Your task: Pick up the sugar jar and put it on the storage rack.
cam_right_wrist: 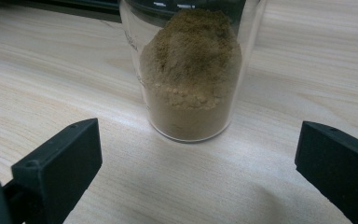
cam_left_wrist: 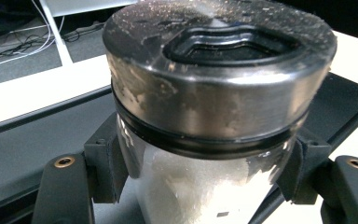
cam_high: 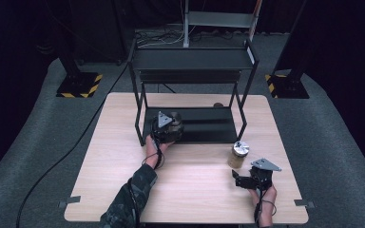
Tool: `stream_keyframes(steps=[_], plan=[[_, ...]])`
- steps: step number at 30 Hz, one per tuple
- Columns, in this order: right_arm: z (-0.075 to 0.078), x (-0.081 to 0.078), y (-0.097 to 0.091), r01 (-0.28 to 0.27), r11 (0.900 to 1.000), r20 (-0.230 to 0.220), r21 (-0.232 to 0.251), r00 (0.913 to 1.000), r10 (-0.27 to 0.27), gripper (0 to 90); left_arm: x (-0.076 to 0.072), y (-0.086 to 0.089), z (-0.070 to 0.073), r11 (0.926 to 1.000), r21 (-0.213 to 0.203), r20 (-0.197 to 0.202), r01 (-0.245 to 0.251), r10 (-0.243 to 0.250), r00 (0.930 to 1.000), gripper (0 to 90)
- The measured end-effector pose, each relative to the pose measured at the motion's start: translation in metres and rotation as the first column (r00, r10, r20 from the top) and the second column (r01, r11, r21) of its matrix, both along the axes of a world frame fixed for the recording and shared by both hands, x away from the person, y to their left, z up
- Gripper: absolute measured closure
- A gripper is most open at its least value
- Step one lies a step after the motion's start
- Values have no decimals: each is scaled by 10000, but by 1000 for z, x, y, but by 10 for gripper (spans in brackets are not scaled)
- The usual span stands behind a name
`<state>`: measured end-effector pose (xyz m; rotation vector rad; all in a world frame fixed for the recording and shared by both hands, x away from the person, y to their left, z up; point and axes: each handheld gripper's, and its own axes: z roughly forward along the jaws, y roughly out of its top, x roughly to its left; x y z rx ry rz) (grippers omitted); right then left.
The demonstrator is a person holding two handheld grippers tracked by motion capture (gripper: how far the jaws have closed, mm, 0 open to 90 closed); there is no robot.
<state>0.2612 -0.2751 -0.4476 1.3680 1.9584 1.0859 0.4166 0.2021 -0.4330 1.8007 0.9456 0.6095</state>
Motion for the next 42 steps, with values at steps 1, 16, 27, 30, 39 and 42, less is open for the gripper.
stream_keyframes(steps=[1, 16, 27, 30, 39, 42], plan=[[0, 0, 0, 0, 10000, -4, -1, 10000, 0, 0, 0, 0, 0, 10000, 0, 0, 0, 0, 10000, 303], [-1, 0, -1, 19, 10000, 32, 55, 10000, -19, 0, 8, -10, -7, 9999, 156, -210, -57, 60, 9998, 303], [-1, -1, -1, 1, 10000, 50, 70, 10000, -1, 0, 14, -13, -13, 9998, 156, -210, 130, -126, 9997, 303], [-1, -1, -1, 25, 10000, 73, 95, 10000, -26, 0, 15, -11, -14, 9996, 120, -166, 264, -262, 9995, 302], [-1, -1, -1, 19, 10000, 71, 54, 10000, -19, 0, 21, -7, -15, 9985, 86, -187, 536, -535, 9984, 302], [-1, -2, -1, 31, 10000, 91, 68, 10000, -31, 0, 24, -7, -12, 9978, 174, -258, 644, -640, 9976, 302]])
